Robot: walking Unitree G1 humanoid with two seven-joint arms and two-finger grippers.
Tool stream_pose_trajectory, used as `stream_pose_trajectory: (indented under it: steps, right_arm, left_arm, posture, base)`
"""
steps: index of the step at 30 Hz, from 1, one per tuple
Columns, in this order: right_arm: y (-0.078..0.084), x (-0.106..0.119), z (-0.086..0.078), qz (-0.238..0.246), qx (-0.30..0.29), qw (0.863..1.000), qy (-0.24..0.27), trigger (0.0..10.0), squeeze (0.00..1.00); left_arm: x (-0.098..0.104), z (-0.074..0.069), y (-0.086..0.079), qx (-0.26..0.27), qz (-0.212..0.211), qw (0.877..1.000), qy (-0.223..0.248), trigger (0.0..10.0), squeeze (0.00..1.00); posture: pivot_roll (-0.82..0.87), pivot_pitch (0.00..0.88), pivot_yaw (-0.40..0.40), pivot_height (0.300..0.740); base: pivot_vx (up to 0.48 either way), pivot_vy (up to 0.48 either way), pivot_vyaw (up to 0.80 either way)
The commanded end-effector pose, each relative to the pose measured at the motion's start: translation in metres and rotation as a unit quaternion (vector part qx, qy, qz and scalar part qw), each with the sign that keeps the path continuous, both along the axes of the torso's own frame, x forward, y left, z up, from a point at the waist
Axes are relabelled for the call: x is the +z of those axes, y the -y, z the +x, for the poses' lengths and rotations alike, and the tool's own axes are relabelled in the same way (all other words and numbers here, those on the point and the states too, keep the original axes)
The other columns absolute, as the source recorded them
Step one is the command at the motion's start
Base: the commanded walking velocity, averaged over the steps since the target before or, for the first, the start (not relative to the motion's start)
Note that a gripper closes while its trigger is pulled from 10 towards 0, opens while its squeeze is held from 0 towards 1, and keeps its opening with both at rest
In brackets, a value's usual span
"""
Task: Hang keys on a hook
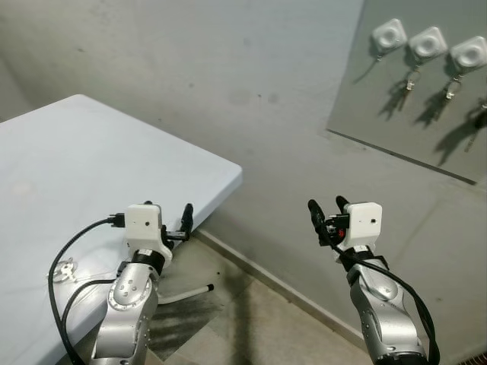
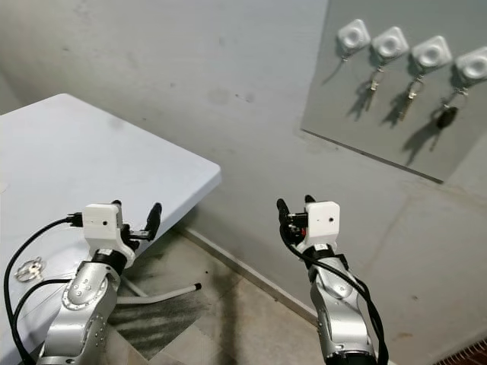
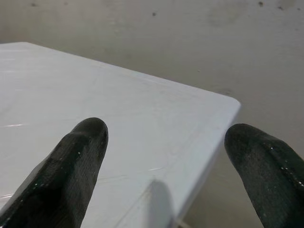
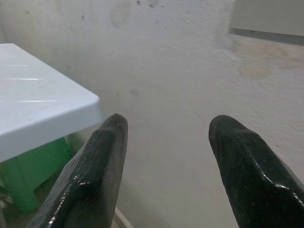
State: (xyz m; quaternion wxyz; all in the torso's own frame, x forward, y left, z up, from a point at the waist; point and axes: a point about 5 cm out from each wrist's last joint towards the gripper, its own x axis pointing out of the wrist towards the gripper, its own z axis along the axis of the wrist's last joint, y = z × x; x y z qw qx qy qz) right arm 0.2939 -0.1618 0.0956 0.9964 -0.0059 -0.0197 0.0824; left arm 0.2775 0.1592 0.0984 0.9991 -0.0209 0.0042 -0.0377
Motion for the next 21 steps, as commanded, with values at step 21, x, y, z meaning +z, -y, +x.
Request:
stream_pose_trajectory:
  steps: [21]
  right_arm:
    - [0.0008, 0.0024, 0.0001, 0.006, -0.007, 1.0, -0.001, 10.0, 0.0]
  left_arm:
    - [0.0075, 0.006, 0.0006, 0.002, -0.005, 1.0, 0.009, 10.0, 0.0]
  posture:
    - [-0.09, 0.023, 0.029, 0.74]
  base:
    - [0.0, 0.0, 0.8]
